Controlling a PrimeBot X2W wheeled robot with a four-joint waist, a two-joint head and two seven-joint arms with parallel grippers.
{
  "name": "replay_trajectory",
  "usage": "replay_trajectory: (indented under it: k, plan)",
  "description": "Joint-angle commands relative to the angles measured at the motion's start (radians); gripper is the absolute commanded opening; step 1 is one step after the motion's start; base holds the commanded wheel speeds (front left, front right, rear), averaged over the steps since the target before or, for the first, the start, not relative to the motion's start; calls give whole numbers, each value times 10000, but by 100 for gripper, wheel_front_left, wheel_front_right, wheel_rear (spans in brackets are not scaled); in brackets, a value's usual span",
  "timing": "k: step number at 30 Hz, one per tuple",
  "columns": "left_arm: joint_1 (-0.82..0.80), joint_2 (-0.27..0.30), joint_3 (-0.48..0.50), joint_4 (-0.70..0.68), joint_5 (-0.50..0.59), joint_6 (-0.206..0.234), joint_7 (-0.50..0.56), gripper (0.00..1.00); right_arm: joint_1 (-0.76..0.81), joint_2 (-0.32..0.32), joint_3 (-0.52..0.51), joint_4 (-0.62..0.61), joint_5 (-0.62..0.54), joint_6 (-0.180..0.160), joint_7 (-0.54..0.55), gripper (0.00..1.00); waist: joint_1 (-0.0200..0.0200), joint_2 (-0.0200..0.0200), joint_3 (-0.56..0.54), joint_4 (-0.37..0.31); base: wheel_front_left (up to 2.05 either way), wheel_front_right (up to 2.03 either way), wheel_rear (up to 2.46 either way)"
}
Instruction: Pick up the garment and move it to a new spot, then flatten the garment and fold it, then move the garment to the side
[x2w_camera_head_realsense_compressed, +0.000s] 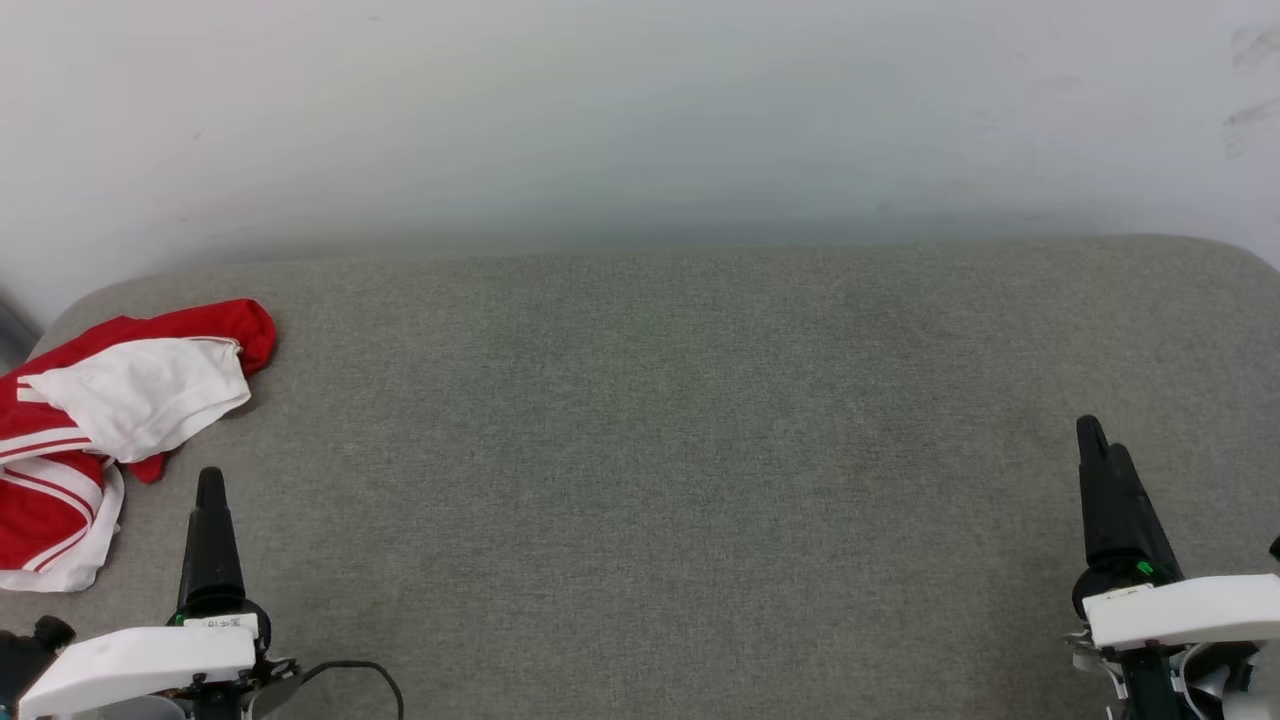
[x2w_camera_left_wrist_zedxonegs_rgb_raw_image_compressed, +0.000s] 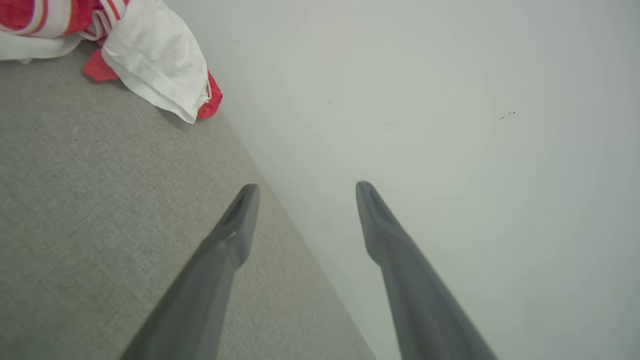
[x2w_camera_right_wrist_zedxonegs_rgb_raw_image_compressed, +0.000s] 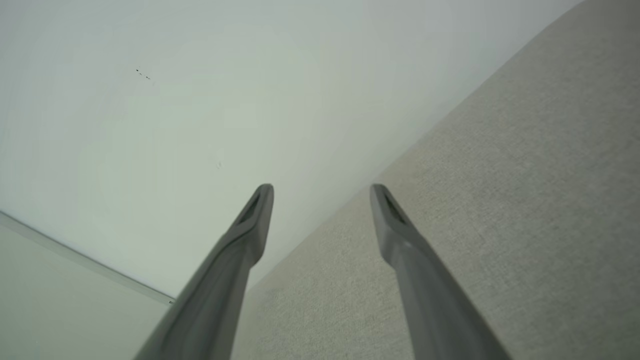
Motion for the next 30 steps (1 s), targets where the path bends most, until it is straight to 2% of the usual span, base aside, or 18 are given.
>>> replay_trajectory:
  k: [1, 12, 18, 30]
  plan:
    - [-54, 30, -42, -354, 372, 59, -85, 100, -181, -15, 25, -292, -490, 0, -106, 100, 0, -1, 12, -3, 0, 0, 0]
    - [324, 33, -1073, -1536, 2988, 410, -446, 100, -58, -13, 446, -1062, -3147, 0, -465, 100, 0, -1, 87, -47, 0, 0, 0]
    - [403, 33, -1569, -2164, 4478, 953, -628, 100, 24, -11, 499, -1247, -4103, 0, -649, 100, 0, -1, 120, -85, 0, 0, 0]
    - [574, 95, -2608, -2712, 6767, 882, -958, 100, 196, -7, 493, -1236, -5509, 0, -984, 100, 0, -1, 173, -122, 0, 0, 0]
